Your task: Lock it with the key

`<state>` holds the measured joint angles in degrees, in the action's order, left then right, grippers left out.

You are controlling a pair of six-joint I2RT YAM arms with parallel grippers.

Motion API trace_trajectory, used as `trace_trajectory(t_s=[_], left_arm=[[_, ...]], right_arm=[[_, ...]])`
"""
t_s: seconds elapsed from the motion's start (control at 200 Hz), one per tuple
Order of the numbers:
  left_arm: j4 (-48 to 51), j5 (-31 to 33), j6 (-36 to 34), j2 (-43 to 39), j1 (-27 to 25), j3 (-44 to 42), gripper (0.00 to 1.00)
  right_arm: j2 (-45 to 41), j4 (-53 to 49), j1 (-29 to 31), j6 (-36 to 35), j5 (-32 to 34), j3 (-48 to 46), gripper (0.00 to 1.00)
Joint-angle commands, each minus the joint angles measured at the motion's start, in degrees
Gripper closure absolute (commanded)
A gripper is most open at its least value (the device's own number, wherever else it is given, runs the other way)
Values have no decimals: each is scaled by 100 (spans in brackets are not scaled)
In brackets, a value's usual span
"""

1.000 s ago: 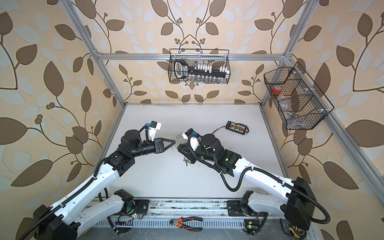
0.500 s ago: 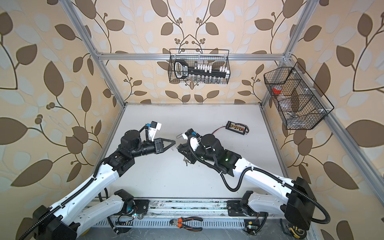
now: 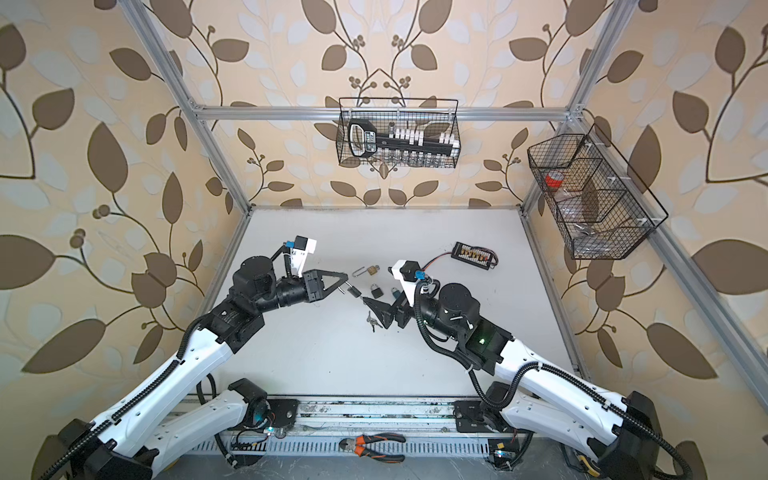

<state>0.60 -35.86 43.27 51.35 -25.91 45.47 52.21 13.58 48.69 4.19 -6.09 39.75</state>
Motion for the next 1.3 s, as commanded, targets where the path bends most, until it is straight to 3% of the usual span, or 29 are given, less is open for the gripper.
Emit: trace_trajectory(t_s=[0.0,0.25,0.44,0.59,0.835,1.055,1.175,1.295], left_arm=[[-504,-105,222,-154,-19,320,100],[-715,-298,377,-123,-19,423,100],[-753,-317,391,-171,-19,394,100],[-763,-343,394,-190,-19,361,100],[-825,-411,393,-171,-19,375,100],[-835,-481,345,-219,-19,393,100],[-538,-456,115,-310,-19,572,100],[-310,-626,-222,-334,-19,928,100]], right_arm=[[22,374,-6,-322,-486,-95,11],[582,778,4,-353,-957,177,21],[993,955,4,-298,-1102,357,35],[1184,1030,9,-246,-1152,420,51],[1388,1052,-5,-155,-1219,488,67],[1416,1091,-76,193,-1177,541,88],[1398,1206,-330,789,-1819,639,100],[1370,985,-457,1372,-2649,1046,100]])
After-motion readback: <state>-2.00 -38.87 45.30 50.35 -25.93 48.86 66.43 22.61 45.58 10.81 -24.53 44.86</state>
